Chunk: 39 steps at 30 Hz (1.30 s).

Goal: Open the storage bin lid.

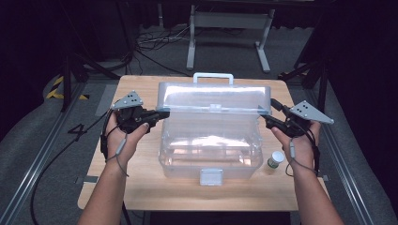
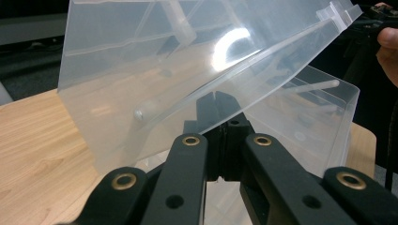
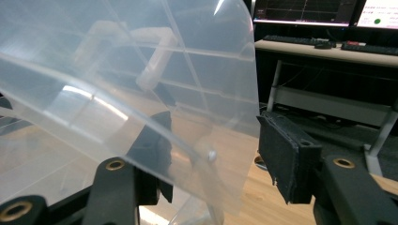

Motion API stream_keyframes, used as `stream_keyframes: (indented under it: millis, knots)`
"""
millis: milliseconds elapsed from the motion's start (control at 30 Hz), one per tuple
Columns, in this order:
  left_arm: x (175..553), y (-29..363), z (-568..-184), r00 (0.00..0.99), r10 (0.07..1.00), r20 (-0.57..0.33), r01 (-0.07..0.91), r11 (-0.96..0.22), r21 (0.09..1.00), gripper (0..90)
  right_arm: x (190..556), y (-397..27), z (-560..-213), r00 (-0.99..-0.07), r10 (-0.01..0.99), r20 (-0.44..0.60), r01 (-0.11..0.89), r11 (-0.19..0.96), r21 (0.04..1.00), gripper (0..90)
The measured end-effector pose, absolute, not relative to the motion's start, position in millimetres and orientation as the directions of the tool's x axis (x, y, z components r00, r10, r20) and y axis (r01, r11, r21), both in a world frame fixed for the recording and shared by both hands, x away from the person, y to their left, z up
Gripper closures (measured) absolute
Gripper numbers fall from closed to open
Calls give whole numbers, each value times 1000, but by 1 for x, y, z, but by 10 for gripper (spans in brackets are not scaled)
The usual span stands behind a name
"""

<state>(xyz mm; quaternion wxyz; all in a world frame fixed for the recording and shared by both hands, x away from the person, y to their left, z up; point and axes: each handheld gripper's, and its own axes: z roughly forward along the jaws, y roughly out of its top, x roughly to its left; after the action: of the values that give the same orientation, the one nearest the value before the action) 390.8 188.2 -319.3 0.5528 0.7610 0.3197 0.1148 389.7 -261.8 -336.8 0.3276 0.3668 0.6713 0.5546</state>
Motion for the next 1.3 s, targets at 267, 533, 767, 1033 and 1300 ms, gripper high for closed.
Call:
stream_keyframes:
  millis: [267, 533, 767, 1033, 1300]
  knots:
    - [391, 188, -320, 771, 611, -179, 359, -184, 915, 892, 393, -256, -336, -496, 866, -60, 115, 133, 984, 447]
    - [392, 186, -322, 774, 608, -173, 359, -197, 912, 826, 391, -255, -332, -463, 882, -92, 74, 142, 987, 494]
    - [391, 183, -324, 769, 619, -157, 355, -210, 911, 764, 390, -252, -330, -434, 892, -124, 54, 164, 985, 517]
    - [388, 183, -326, 780, 612, -135, 336, -226, 915, 621, 390, -248, -327, -417, 897, -147, 28, 175, 984, 554]
    - [382, 194, -327, 767, 630, -126, 334, -223, 916, 589, 394, -244, -324, -392, 905, -169, 14, 189, 982, 604]
